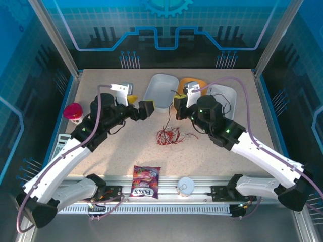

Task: Untangle the cables
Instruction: Place the cable in the container.

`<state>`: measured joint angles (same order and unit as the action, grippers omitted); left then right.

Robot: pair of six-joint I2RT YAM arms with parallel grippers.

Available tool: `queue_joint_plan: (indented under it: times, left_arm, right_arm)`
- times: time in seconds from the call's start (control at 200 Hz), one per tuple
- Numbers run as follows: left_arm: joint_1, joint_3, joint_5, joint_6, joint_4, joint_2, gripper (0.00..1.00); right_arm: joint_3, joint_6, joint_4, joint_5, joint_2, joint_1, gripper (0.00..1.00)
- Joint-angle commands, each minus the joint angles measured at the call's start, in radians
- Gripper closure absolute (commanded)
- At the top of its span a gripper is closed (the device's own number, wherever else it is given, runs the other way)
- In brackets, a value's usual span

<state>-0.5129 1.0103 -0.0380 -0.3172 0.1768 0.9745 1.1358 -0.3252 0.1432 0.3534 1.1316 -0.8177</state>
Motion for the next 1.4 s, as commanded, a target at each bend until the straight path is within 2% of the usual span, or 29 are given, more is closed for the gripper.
queue_joint_plan:
  times: [0.0,0.12,0.265,0.48,0.831,1.056,1.391]
  left_arm:
    - [0.008,-0.066,0.160,-0.033,-0.074,-0.055,0.01]
    - [0.012,-0.110,0.211,-0.046,-0.091,-0.096,0.01]
    - [0.019,-0.121,0.222,-0.042,-0.074,-0.097,0.01]
    - [0.020,-0.129,0.201,-0.043,-0.052,-0.044,0.01]
    - [0.020,-0.166,0.136,-0.050,-0.072,0.021,0.01]
    - [0.020,-0.185,0.068,-0.051,-0.091,0.056,0.01]
    - [0.021,-0.223,-0.016,-0.050,-0.128,0.067,0.01]
  right_arm:
    - [0.099,0.048,0.119,0.092,-0.003,0.004,1.00]
    - [0.192,0.079,0.182,0.133,0.013,0.013,1.00]
    - [0.289,0.126,0.219,0.187,0.027,0.023,1.00]
    - [0.425,0.173,0.240,0.209,0.049,0.037,1.00]
    - [0.651,0.274,0.255,0.358,0.134,0.070,1.00]
    - [0.707,0.327,0.218,0.415,0.195,0.141,1.00]
    - [0.736,0.323,0.208,0.452,0.299,0.330,1.00]
